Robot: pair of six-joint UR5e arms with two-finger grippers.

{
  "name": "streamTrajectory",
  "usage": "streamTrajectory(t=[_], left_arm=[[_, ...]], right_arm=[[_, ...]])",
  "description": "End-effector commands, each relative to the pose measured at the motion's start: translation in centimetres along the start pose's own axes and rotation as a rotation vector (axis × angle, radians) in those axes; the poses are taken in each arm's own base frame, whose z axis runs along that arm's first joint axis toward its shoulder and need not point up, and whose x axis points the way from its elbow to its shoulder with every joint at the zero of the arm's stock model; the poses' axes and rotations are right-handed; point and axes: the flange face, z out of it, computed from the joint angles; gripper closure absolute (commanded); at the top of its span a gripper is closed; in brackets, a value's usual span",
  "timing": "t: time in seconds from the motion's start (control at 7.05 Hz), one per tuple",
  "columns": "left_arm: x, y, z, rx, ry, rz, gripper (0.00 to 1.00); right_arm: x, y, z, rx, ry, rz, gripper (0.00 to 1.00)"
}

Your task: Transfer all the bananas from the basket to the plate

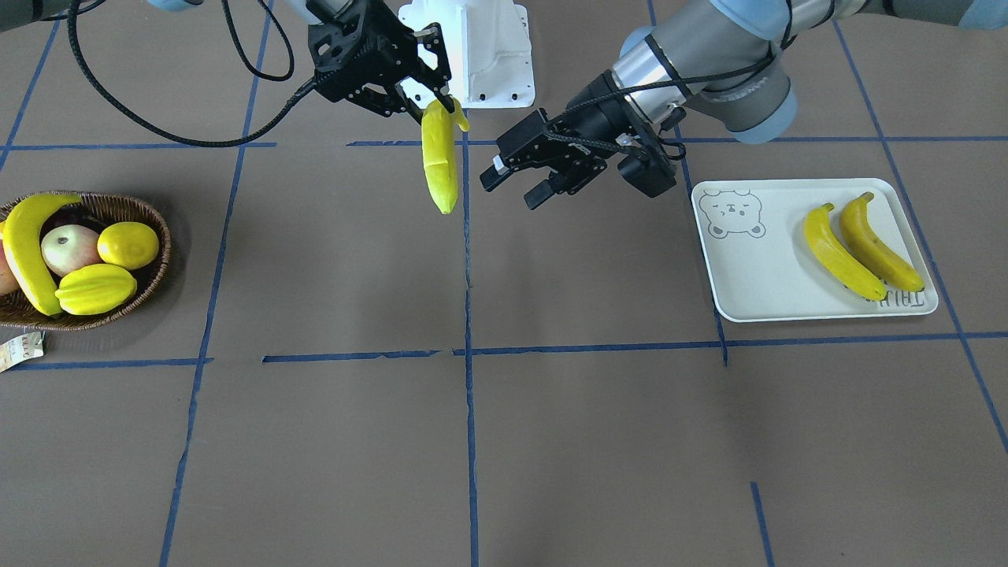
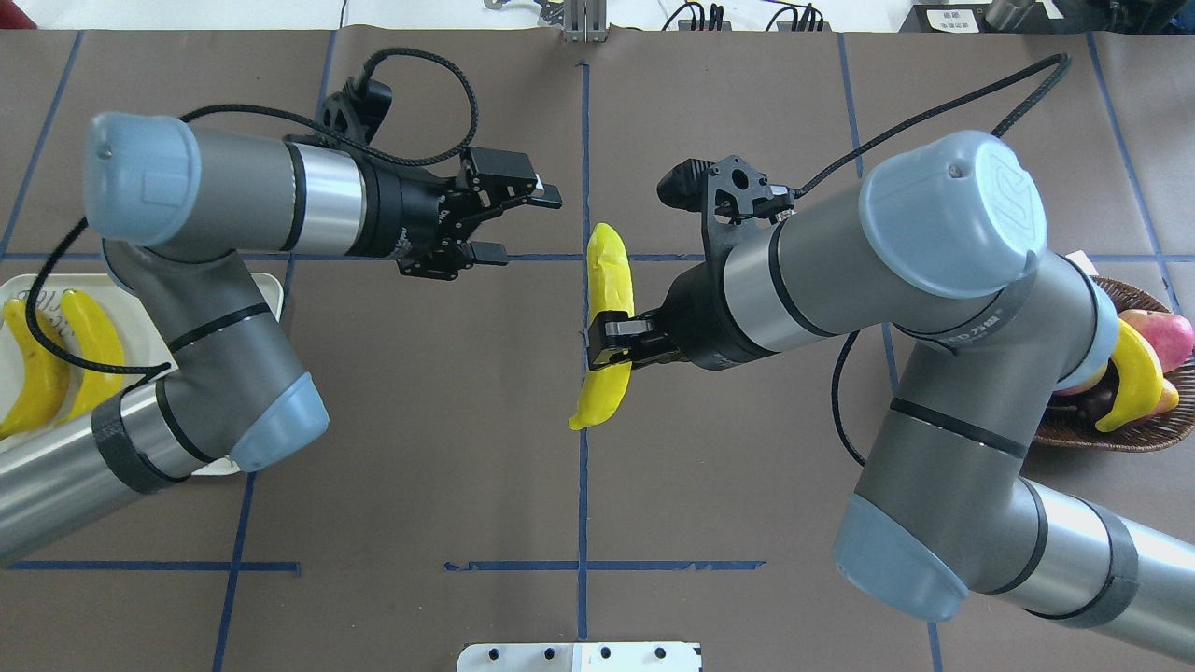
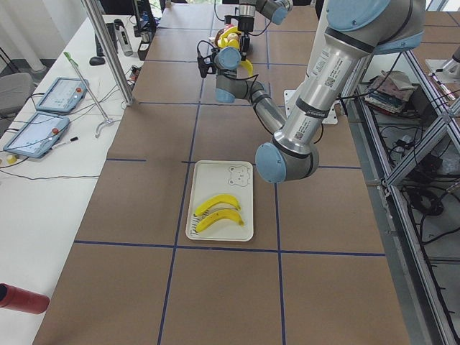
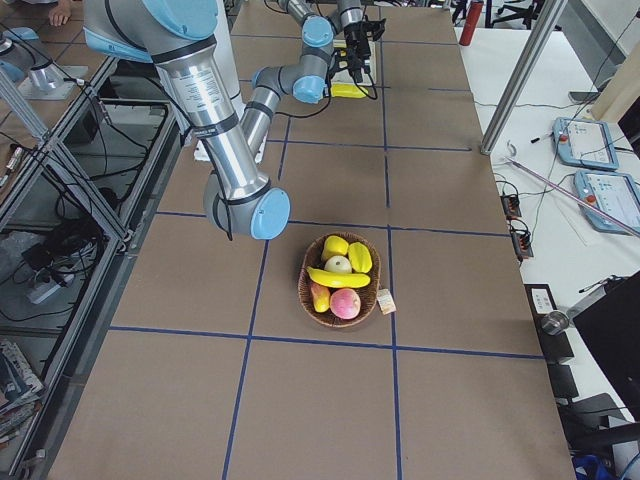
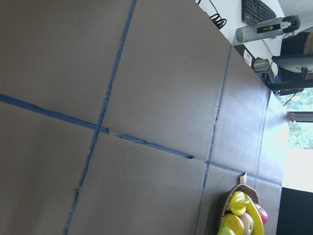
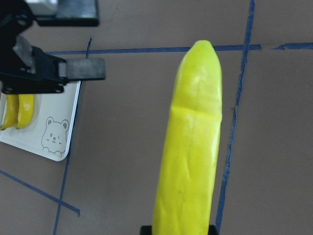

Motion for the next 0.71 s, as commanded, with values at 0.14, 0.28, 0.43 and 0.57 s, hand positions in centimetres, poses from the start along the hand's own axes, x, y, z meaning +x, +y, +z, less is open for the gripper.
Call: streamTrajectory(t=[0.14,0.28,0.43,0.57], left_arm=[[0.8,4.4,2.3,-0.049,0.036,-0.019,0.00],[0.7,5.4,2.7,-0.066,0.035,-0.027,0.00],[0.8,5.5,2.8,-0.068,0.036,-0.026,0.01],[0.4,6.1,3.1,-0.079,0.030,-0.029,0.05]], right_arm=[[-0.3,0.2,0.5,0.002,0.002,0.006,0.99],[-0.3,0.2,0.5,0.001,0.000,0.006,0.99],[-0.3,0.2,0.5,0.001,0.000,0.007,0.99],[-0.5,0.2,0.4,0.000,-0.003,0.006,0.99]])
